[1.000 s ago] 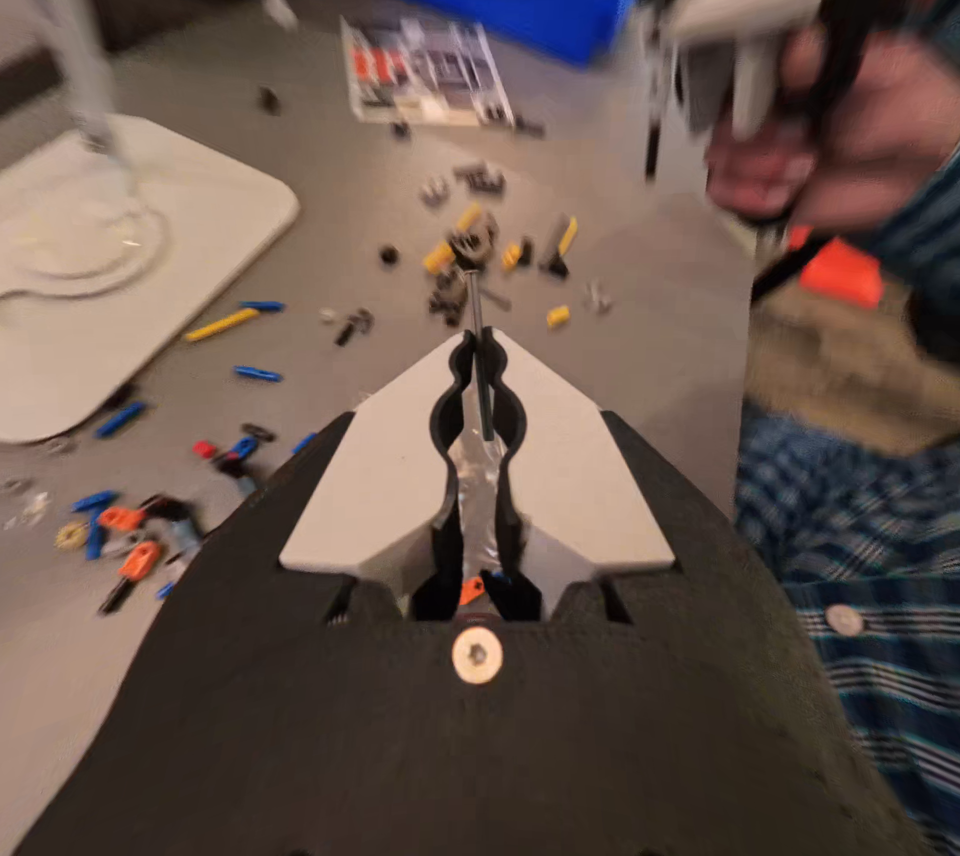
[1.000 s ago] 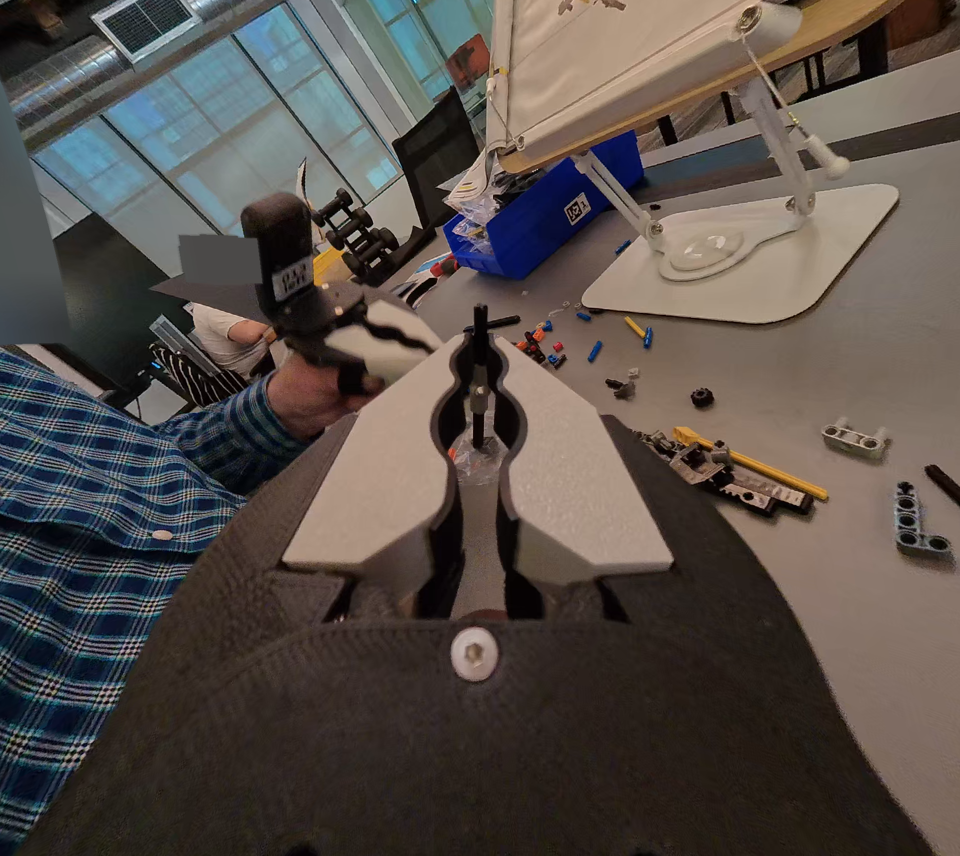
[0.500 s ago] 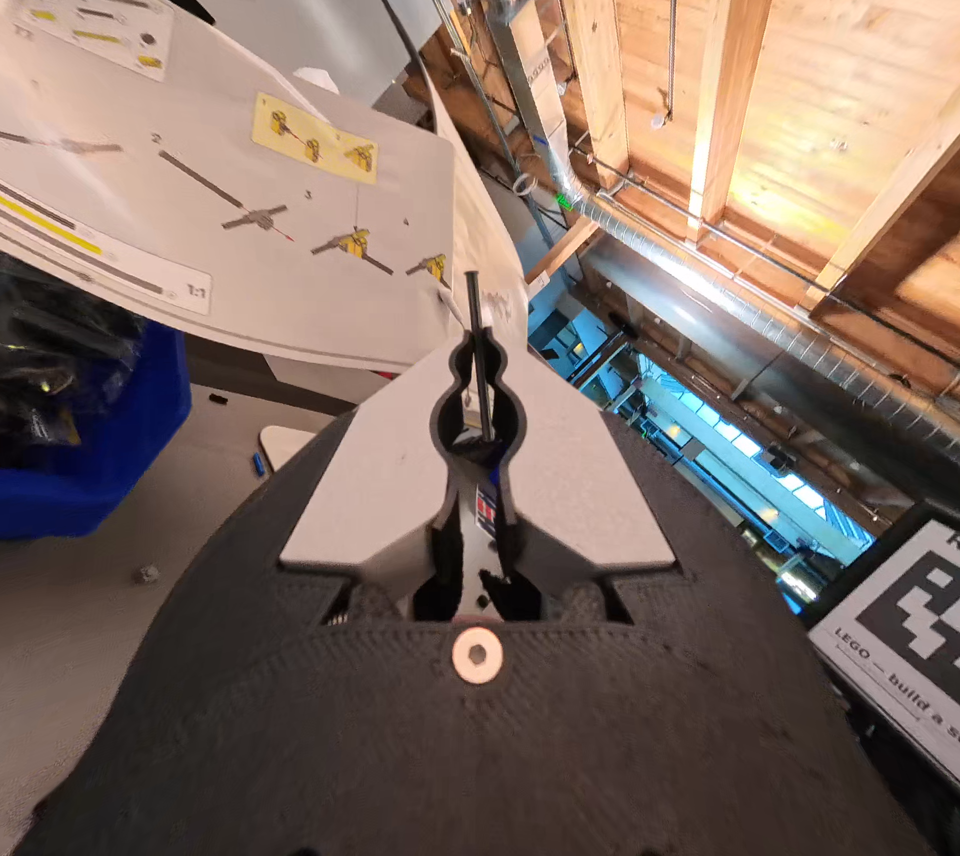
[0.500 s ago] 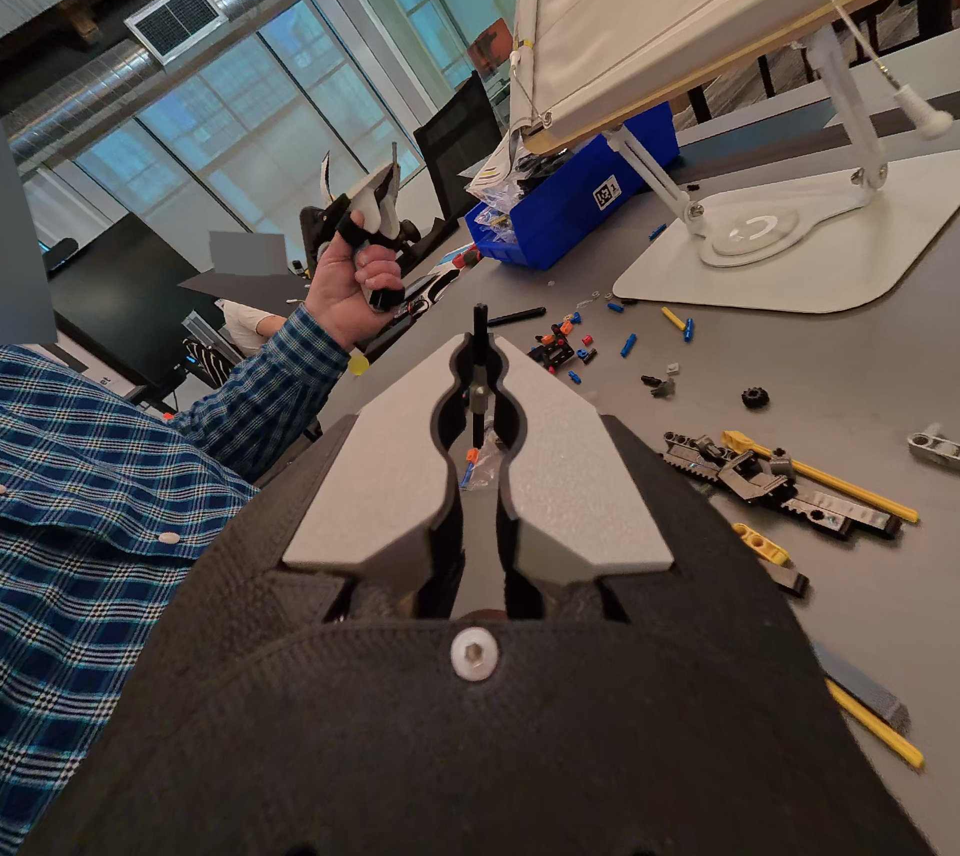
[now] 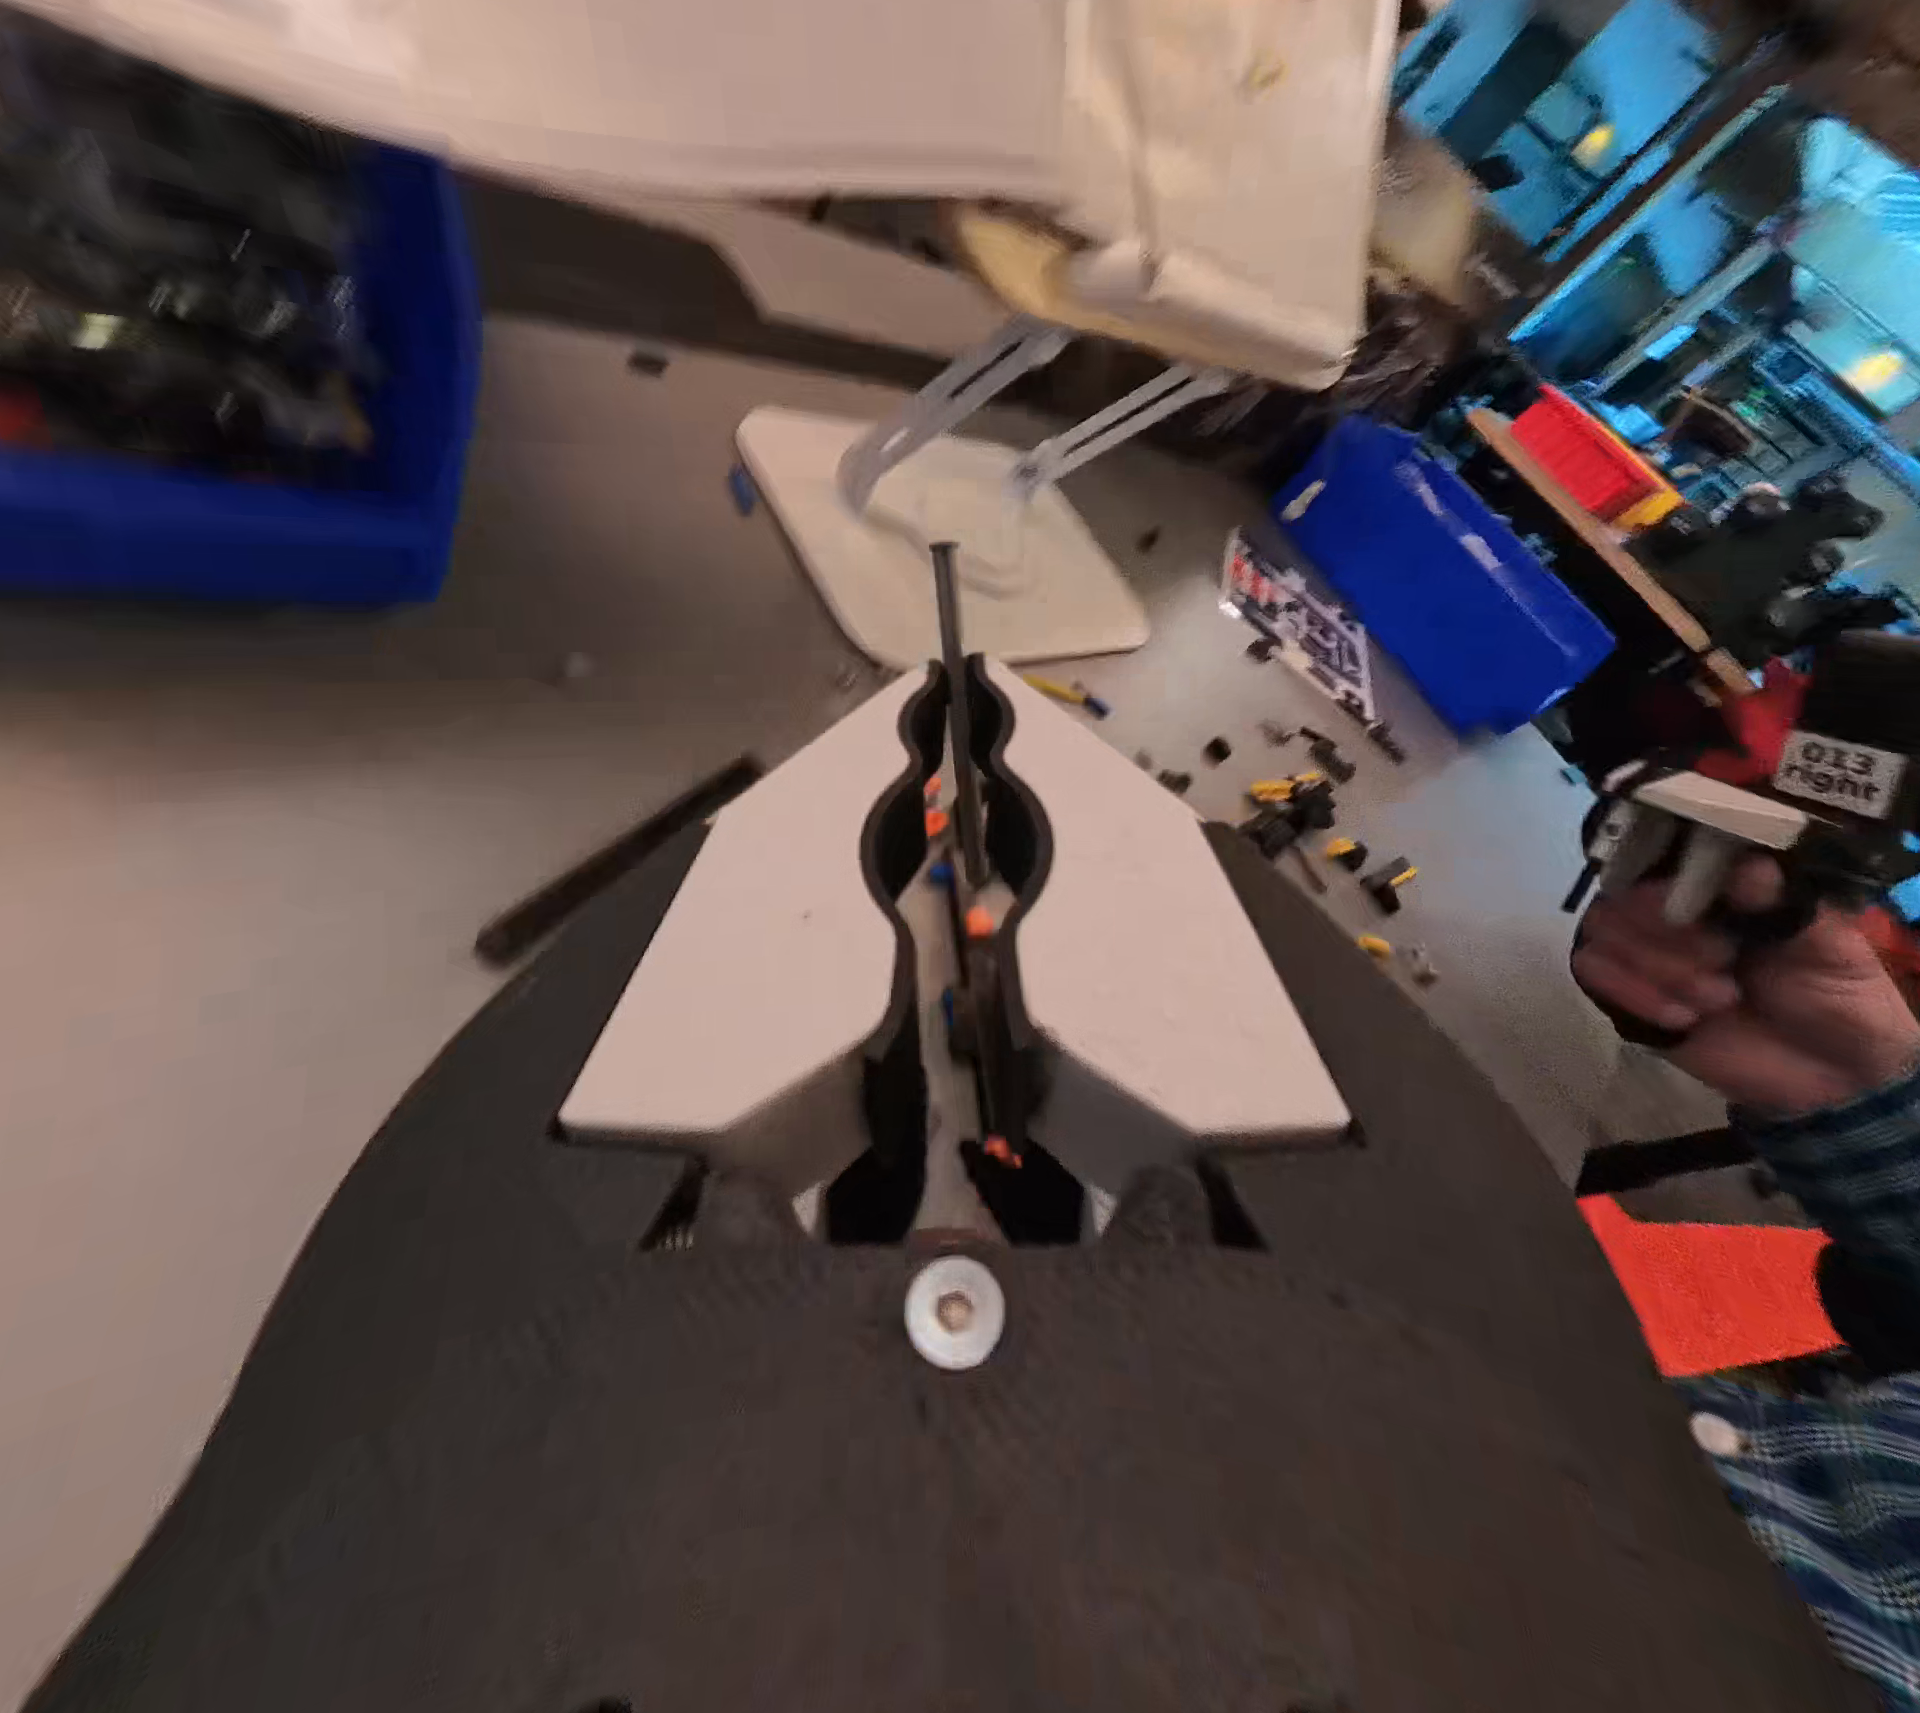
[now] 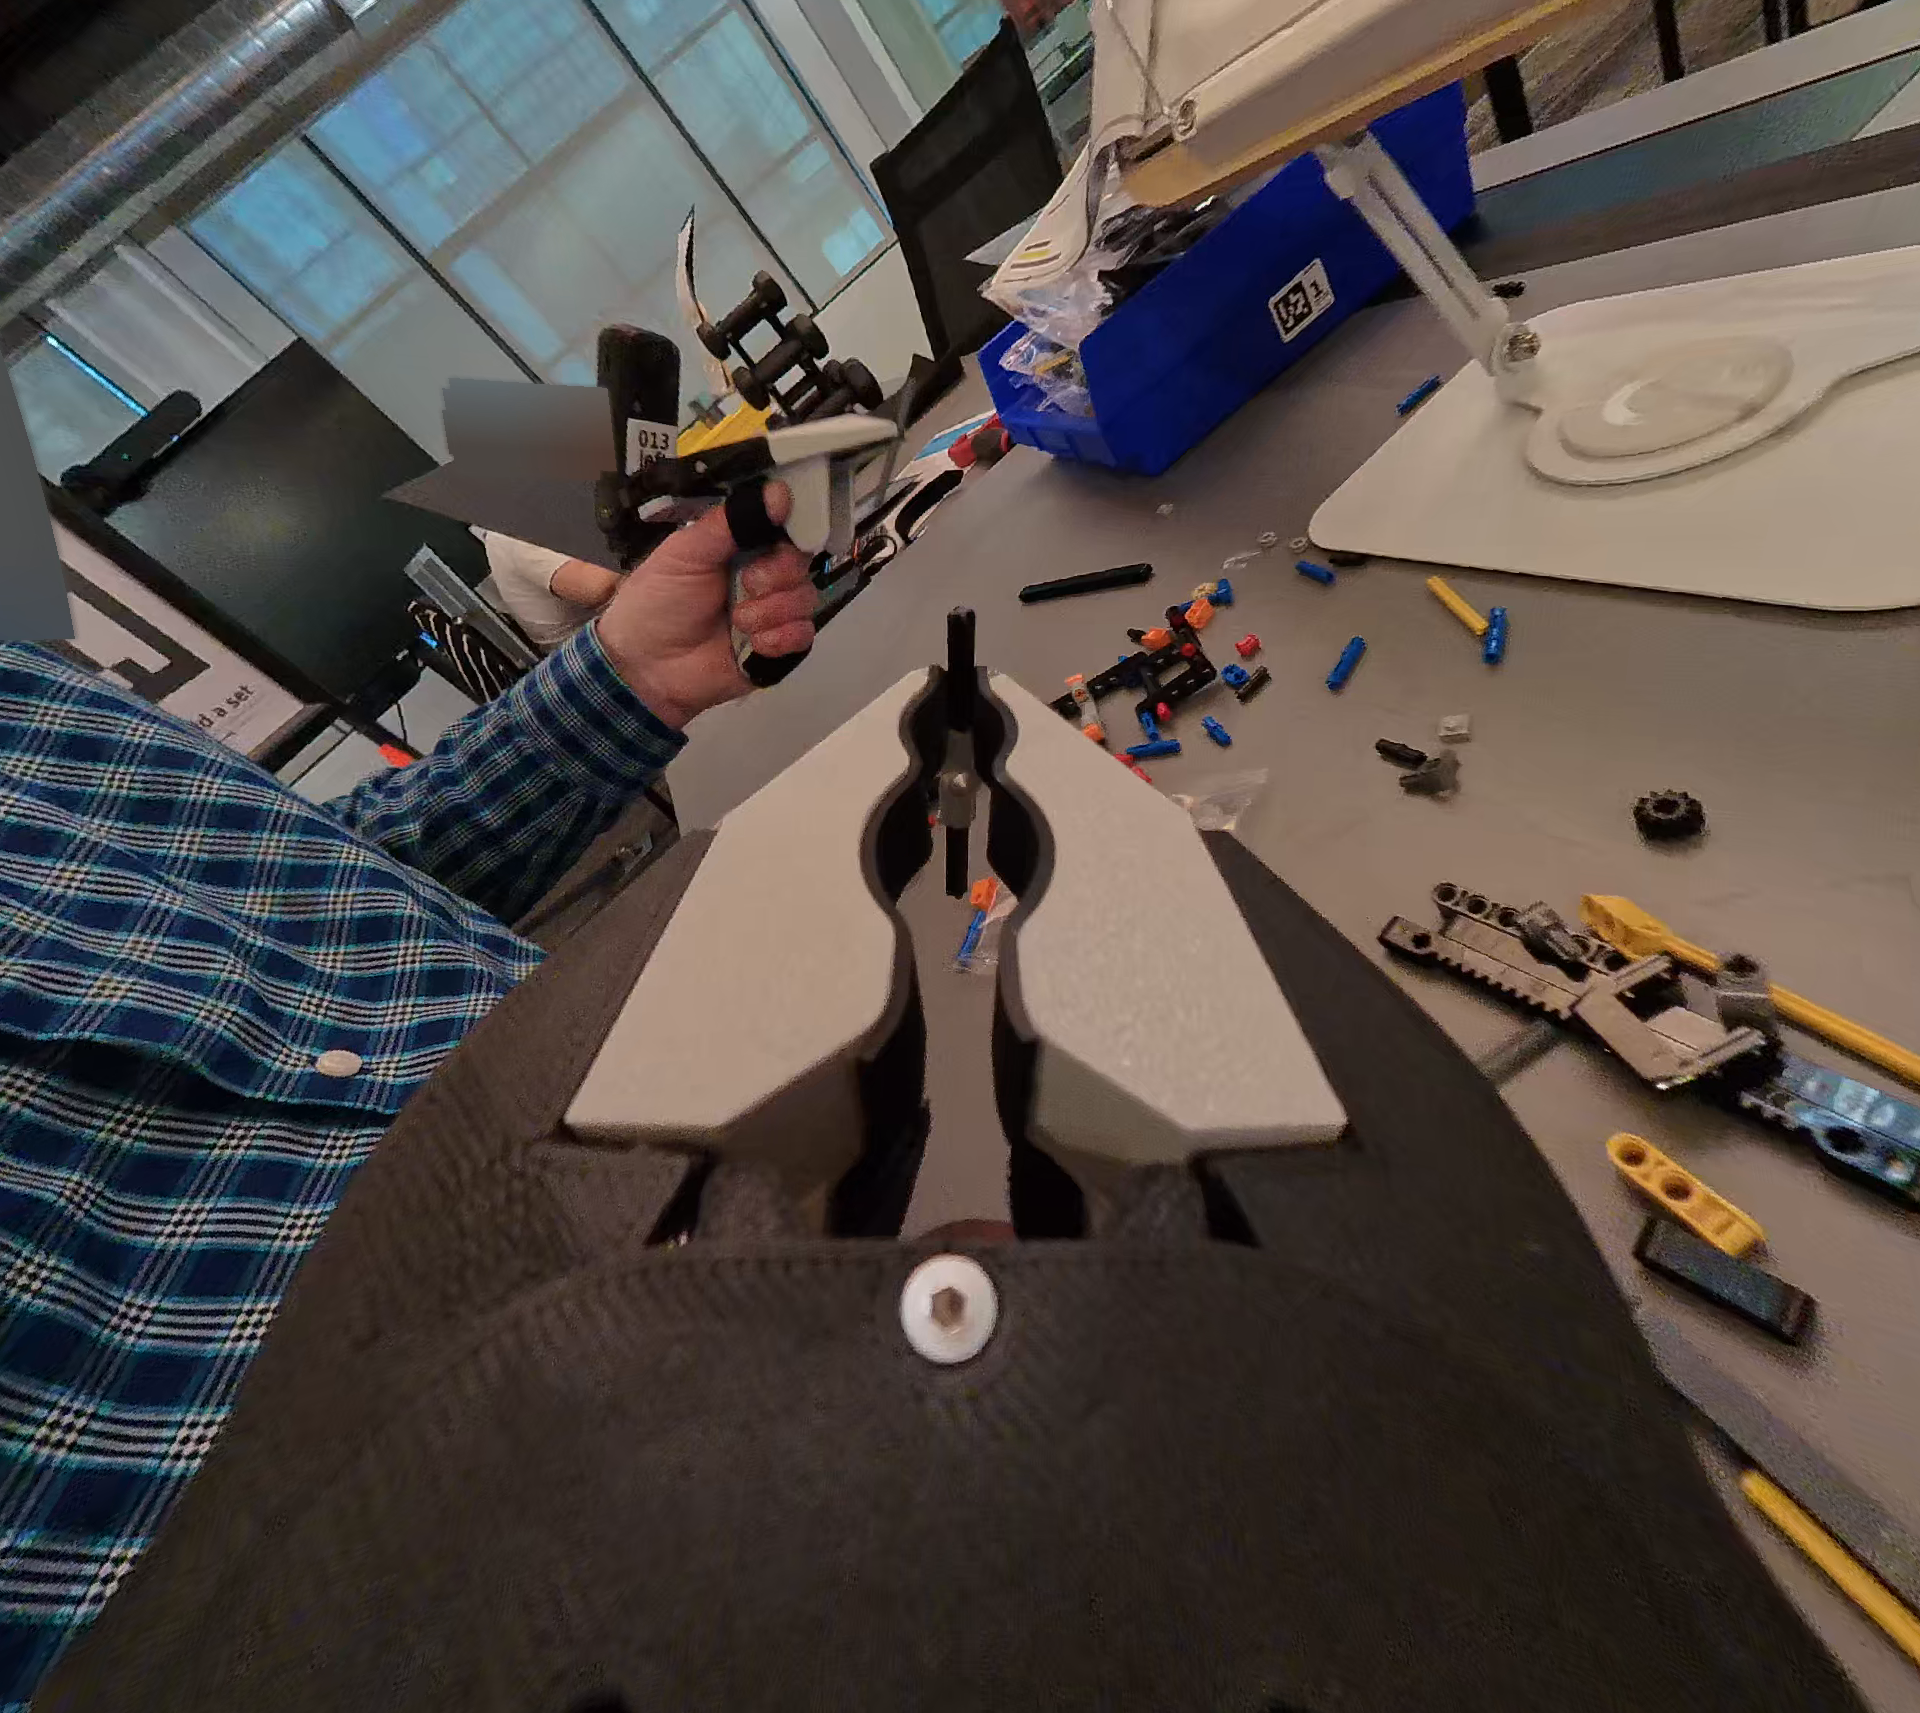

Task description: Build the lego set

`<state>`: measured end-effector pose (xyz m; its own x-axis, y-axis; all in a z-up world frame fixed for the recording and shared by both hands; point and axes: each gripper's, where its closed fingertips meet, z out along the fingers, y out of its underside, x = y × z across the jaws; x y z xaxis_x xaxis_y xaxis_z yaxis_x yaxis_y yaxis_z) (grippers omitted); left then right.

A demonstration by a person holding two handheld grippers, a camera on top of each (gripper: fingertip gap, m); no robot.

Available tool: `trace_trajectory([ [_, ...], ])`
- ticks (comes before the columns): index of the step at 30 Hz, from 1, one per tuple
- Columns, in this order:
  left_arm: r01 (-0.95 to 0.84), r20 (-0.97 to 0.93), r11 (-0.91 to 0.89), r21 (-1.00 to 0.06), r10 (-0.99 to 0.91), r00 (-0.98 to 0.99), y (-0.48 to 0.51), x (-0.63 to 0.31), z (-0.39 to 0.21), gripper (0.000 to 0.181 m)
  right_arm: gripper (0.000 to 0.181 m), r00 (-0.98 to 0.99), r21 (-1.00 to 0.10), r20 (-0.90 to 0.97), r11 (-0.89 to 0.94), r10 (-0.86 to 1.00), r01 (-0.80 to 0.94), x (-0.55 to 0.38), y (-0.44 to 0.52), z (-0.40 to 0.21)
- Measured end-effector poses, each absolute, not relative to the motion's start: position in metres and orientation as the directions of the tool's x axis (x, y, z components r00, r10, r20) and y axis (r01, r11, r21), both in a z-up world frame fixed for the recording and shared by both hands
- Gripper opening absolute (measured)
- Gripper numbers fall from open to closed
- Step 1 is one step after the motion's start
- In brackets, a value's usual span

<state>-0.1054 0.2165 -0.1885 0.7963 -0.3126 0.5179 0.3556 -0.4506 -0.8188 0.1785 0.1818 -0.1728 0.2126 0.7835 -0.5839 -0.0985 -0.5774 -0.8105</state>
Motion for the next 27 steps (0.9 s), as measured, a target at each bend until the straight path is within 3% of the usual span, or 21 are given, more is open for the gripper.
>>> trace_trajectory([
  [7,0.536,0.663,-0.593,-0.601,0.004,0.748,0.168,-0.13,-0.278,0.001,0.001,0.185,-0.805,-0.59,-0.59,0.786,-0.064,0.163,0.174,-0.178],
  [13,0.549,0.664,-0.633,-0.546,0.073,0.744,0.151,-0.118,-0.307,0.002,0.001,0.183,-0.808,-0.586,-0.587,0.789,-0.058,0.16,0.172,-0.178],
  [17,0.578,0.705,-0.64,-0.507,0.078,0.705,0.143,-0.119,-0.31,0.019,0.001,0.186,-0.809,-0.585,-0.585,0.789,-0.062,0.161,0.172,-0.177],
  [19,0.55,0.7,-0.64,-0.537,0.026,0.714,0.139,-0.124,-0.301,0.023,0.001,0.185,-0.809,-0.584,-0.584,0.79,-0.062,0.162,0.172,-0.178],
  [22,0.283,0.566,-0.683,-0.673,-0.23,0.792,0.133,-0.118,-0.278,0.026,0.002,0.183,-0.808,-0.586,-0.586,0.789,-0.059,0.162,0.172,-0.179],
  [24,-0.077,0.273,-0.633,-0.771,-0.437,0.857,0.134,-0.121,-0.268,0.03,0.001,0.177,-0.807,-0.587,-0.588,0.79,-0.054,0.161,0.171,-0.18],
  [25,-0.281,0.101,-0.569,-0.773,-0.547,0.831,0.137,-0.12,-0.264,0.033,0.001,0.175,-0.807,-0.587,-0.589,0.79,-0.049,0.16,0.171,-0.182],
  [27,-0.62,-0.175,-0.418,-0.664,-0.72,0.672,0.144,-0.119,-0.267,0.036,0.001,0.171,-0.806,-0.588,-0.59,0.791,-0.041,0.159,0.17,-0.184],
])
